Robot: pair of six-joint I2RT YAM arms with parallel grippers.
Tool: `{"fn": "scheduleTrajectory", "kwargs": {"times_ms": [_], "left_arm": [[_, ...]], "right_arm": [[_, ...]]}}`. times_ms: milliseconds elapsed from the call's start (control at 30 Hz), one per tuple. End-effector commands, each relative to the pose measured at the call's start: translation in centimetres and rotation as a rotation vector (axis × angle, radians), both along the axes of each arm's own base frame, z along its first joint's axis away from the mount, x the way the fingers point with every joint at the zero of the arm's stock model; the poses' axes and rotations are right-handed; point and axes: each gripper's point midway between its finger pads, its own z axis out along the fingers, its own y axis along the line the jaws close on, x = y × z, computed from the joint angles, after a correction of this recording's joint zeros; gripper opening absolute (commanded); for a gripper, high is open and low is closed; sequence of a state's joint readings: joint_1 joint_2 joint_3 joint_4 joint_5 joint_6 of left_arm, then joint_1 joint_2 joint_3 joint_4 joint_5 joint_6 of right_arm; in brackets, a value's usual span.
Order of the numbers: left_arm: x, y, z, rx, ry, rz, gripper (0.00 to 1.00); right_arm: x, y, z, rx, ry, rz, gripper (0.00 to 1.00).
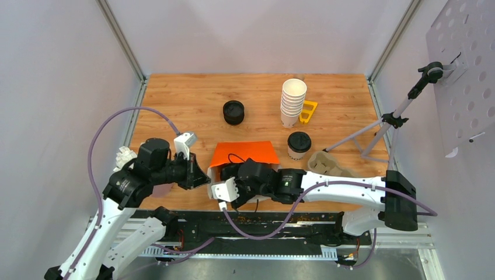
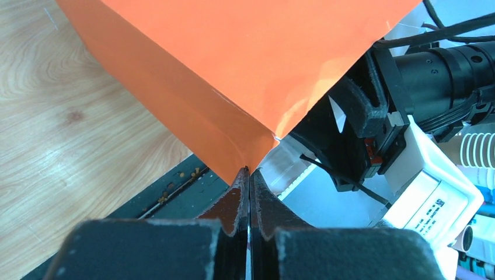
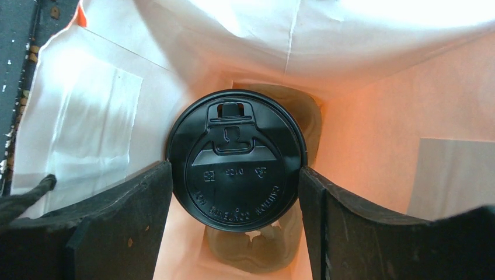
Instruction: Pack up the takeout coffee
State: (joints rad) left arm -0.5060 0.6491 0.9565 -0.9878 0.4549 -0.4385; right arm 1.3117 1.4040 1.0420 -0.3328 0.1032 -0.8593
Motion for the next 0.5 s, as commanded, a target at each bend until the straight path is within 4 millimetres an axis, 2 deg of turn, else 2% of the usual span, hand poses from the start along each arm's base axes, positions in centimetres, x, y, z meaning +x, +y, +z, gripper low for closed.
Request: {"fn": "scheduleTrajectory", "kwargs": {"times_ms": [0, 467], "left_arm": [[0.7, 0.2, 1.0, 0.017, -0.045, -0.001, 0.00], [1.7, 0.3, 0.6, 0.046, -0.027, 0.038, 0.00]], "right_arm": [[0.8, 1.0, 2.4, 0.108, -0.045, 0.015, 0.57], [3.0, 1.6, 1.6, 0.126, -0.101, 0.023, 0.57]]}}
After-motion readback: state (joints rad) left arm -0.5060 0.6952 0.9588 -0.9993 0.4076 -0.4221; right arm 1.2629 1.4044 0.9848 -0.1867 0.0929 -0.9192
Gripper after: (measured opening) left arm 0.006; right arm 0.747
